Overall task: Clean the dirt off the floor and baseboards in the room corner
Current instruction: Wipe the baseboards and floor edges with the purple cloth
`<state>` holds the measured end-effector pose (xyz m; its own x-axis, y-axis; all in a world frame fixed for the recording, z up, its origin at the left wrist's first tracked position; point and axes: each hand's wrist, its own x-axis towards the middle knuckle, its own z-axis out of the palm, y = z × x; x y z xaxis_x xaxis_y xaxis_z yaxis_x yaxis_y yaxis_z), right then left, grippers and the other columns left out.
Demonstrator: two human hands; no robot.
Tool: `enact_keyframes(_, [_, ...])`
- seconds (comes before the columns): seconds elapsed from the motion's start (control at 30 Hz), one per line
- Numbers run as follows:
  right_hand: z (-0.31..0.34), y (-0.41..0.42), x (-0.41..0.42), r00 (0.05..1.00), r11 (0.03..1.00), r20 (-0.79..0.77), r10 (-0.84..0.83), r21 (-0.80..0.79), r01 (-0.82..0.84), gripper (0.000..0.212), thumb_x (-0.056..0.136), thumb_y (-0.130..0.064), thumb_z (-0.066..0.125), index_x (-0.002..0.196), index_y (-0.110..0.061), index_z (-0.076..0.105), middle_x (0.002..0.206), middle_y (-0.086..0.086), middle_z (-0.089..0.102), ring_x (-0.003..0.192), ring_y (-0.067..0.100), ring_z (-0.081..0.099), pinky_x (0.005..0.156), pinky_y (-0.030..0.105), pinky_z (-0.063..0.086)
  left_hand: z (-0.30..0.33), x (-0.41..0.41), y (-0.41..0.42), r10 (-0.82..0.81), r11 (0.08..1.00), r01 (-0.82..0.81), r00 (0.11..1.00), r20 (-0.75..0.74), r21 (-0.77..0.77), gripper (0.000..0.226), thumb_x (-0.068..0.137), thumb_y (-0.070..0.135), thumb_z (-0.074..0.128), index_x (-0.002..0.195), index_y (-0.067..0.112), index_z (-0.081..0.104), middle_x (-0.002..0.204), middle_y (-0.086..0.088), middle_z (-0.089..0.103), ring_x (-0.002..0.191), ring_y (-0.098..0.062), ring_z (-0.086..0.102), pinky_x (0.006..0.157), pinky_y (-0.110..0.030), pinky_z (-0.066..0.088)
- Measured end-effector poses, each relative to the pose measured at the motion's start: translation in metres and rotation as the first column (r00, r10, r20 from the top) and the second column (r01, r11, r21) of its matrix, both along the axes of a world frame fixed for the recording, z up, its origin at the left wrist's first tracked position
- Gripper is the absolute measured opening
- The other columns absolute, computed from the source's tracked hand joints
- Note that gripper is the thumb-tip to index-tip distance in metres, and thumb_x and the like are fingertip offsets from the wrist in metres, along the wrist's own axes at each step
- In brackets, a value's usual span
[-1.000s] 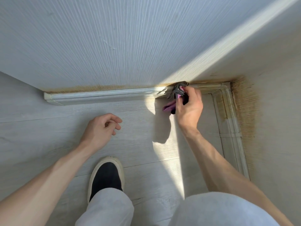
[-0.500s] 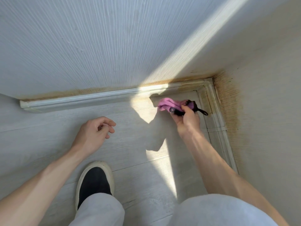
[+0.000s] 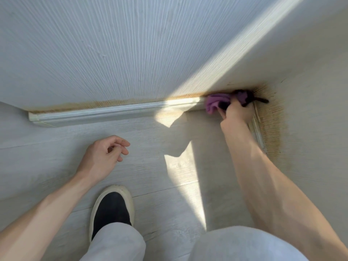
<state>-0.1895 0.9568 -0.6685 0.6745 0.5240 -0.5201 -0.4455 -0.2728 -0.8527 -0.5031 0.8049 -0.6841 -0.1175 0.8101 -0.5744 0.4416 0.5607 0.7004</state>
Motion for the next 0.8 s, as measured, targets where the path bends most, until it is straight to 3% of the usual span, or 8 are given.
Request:
enact_keyframes(0.1, [-0.009, -0.015, -0.029, 0.948, 0.951, 0.110, 0.297, -0.117, -0.285, 0.028, 0.085, -0.009, 0.077, 0.086, -0.034, 0.065, 0.098, -0.002, 0.076, 0.094, 0.023, 0.075, 0.082, 0.047, 0.064, 0.000, 0.000, 0.001, 0.009, 1.000, -0.009, 1.000, 0.000, -0.006, 0.039, 0.093, -0.001, 0.048, 0.091, 0.029, 0.073, 0.083, 0.013, 0.075, 0.069, -0.012, 0.067, 0.081, -0.045, 0.059])
enact_keyframes(0.13, [-0.010, -0.017, -0.031, 0.934, 0.941, 0.147, 0.327, -0.148, -0.306, 0.025, 0.080, -0.011, 0.078, 0.082, -0.033, 0.067, 0.095, -0.003, 0.077, 0.092, 0.021, 0.076, 0.086, 0.048, 0.063, -0.001, 0.002, 0.001, 0.005, 1.000, -0.005, 1.000, 0.008, -0.006, 0.039, 0.093, -0.001, 0.048, 0.091, 0.029, 0.073, 0.083, 0.013, 0.075, 0.068, -0.010, 0.067, 0.082, -0.046, 0.059])
enact_keyframes(0.27, [-0.014, -0.004, -0.014, 0.953, 0.965, 0.187, 0.240, -0.152, -0.214, 0.024, 0.076, -0.005, 0.077, 0.076, -0.028, 0.071, 0.086, -0.005, 0.077, 0.088, 0.022, 0.076, 0.087, 0.053, 0.062, 0.000, 0.003, 0.001, -0.022, 1.000, 0.022, 0.999, 0.024, -0.005, 0.039, 0.094, 0.000, 0.049, 0.093, 0.030, 0.074, 0.084, 0.013, 0.075, 0.068, -0.008, 0.067, 0.081, -0.044, 0.059])
enact_keyframes(0.4, [-0.022, -0.011, -0.020, 0.948, 0.971, 0.217, 0.234, -0.104, -0.216, 0.025, 0.082, -0.004, 0.076, 0.081, -0.028, 0.072, 0.089, -0.006, 0.077, 0.089, 0.017, 0.075, 0.090, 0.044, 0.062, 0.000, -0.009, -0.006, -0.007, 1.000, 0.007, 0.999, 0.037, 0.011, 0.043, 0.094, -0.001, 0.048, 0.092, 0.034, 0.074, 0.085, 0.011, 0.075, 0.072, -0.014, 0.068, 0.077, -0.041, 0.058])
enact_keyframes(0.5, [-0.018, -0.011, -0.008, 0.932, 0.975, 0.293, 0.214, -0.126, -0.184, 0.024, 0.087, -0.003, 0.072, 0.092, -0.027, 0.071, 0.091, -0.011, 0.074, 0.087, 0.010, 0.072, 0.086, 0.031, 0.059, 0.003, -0.018, -0.011, 0.015, 1.000, -0.017, 0.998, 0.058, 0.026, 0.048, 0.096, -0.001, 0.049, 0.091, 0.040, 0.073, 0.086, 0.010, 0.075, 0.073, -0.017, 0.068, 0.073, -0.036, 0.055])
enact_keyframes(0.63, [-0.011, 0.006, 0.034, 0.911, 0.989, 0.396, 0.115, -0.130, -0.069, 0.026, 0.087, -0.003, 0.070, 0.111, -0.010, 0.076, 0.096, -0.005, 0.075, 0.088, 0.013, 0.072, 0.085, 0.037, 0.062, 0.002, -0.023, -0.016, 0.060, 0.998, -0.062, 0.996, 0.064, 0.026, 0.040, 0.097, -0.002, 0.049, 0.092, 0.029, 0.075, 0.086, 0.008, 0.076, 0.071, -0.016, 0.067, 0.073, -0.036, 0.055])
enact_keyframes(0.7, [-0.011, 0.008, 0.032, 0.885, 0.990, 0.448, 0.124, -0.117, -0.079, 0.025, 0.087, -0.006, 0.070, 0.110, -0.010, 0.077, 0.096, -0.006, 0.076, 0.089, 0.013, 0.073, 0.088, 0.040, 0.061, 0.000, -0.020, -0.015, 0.056, 0.998, -0.058, 0.996, 0.069, 0.019, 0.040, 0.096, -0.002, 0.049, 0.093, 0.028, 0.074, 0.085, 0.009, 0.076, 0.071, -0.016, 0.067, 0.073, -0.036, 0.054])
enact_keyframes(0.8, [-0.009, -0.007, 0.007, 0.841, 0.970, 0.483, 0.242, -0.137, -0.201, 0.018, 0.090, -0.012, 0.070, 0.106, -0.017, 0.075, 0.094, -0.015, 0.072, 0.088, 0.007, 0.069, 0.083, 0.026, 0.056, 0.001, -0.010, -0.011, 0.035, 0.999, -0.036, 0.997, 0.075, 0.010, 0.040, 0.095, -0.002, 0.049, 0.093, 0.028, 0.074, 0.084, 0.010, 0.075, 0.068, -0.011, 0.066, 0.076, -0.039, 0.056])
